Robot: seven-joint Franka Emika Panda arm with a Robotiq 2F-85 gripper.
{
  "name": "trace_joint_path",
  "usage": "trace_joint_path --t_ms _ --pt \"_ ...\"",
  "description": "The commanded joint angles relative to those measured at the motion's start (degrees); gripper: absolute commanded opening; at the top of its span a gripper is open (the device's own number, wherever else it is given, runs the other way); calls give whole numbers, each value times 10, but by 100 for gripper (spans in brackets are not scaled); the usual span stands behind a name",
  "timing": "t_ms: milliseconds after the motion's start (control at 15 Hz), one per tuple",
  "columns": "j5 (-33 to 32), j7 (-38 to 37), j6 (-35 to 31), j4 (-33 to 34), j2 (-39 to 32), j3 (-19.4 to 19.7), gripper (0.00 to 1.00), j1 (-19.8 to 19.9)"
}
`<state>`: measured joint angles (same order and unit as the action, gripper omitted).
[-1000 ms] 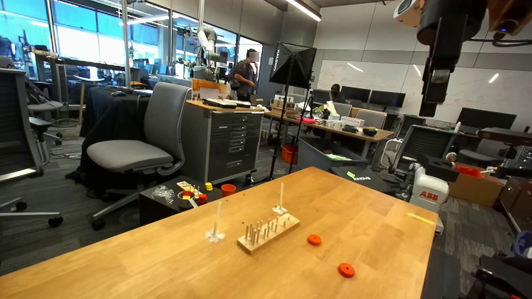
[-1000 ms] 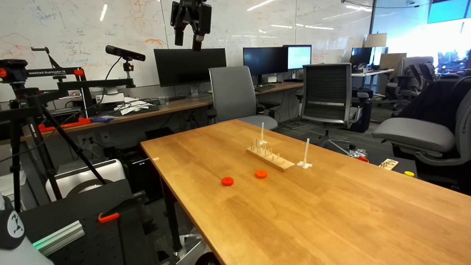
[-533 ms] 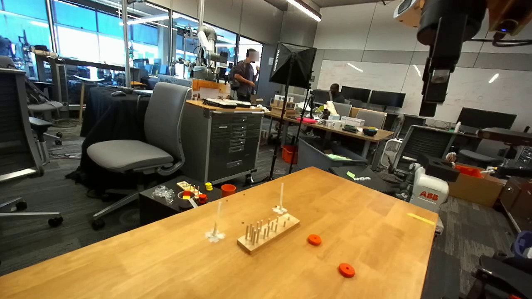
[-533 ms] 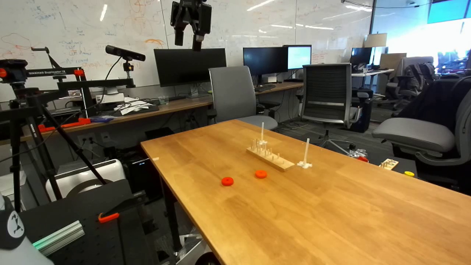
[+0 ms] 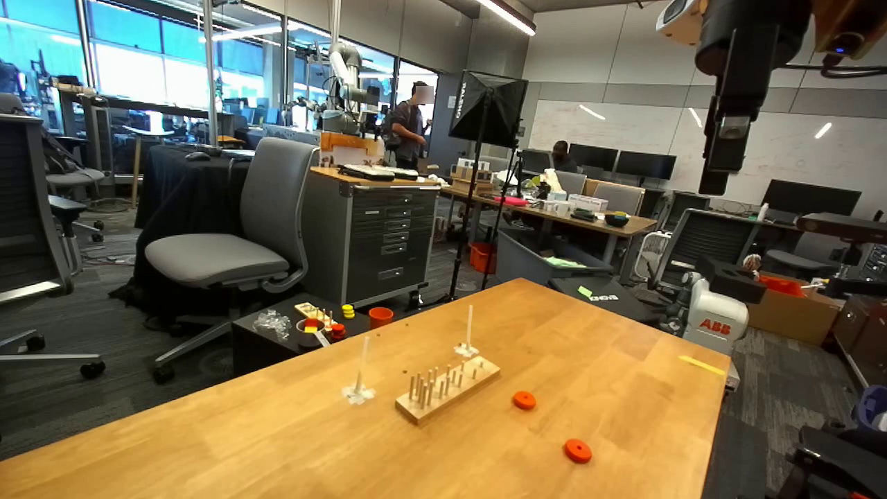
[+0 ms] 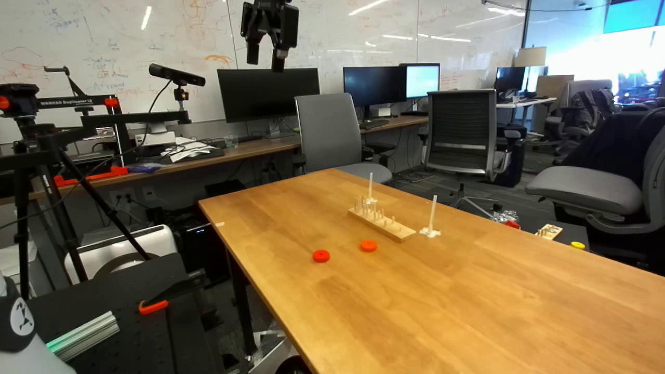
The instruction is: Place an orange disk on the wooden base
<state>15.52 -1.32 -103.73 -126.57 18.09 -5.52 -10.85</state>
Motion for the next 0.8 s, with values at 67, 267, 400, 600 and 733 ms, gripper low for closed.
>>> trace_joint_path --t_ms 67,267,400,600,733 --pt "2 2 2 1 0 -8 100 9" --pt "-3 -10 -6 5 -10 -12 100 10" --pt "-13 -38 -15 20 -39 -17 100 17" --pt "-44 -98 -71 28 -91 -19 100 33" --pt "-70 -139 -115 27 -119 -15 100 43"
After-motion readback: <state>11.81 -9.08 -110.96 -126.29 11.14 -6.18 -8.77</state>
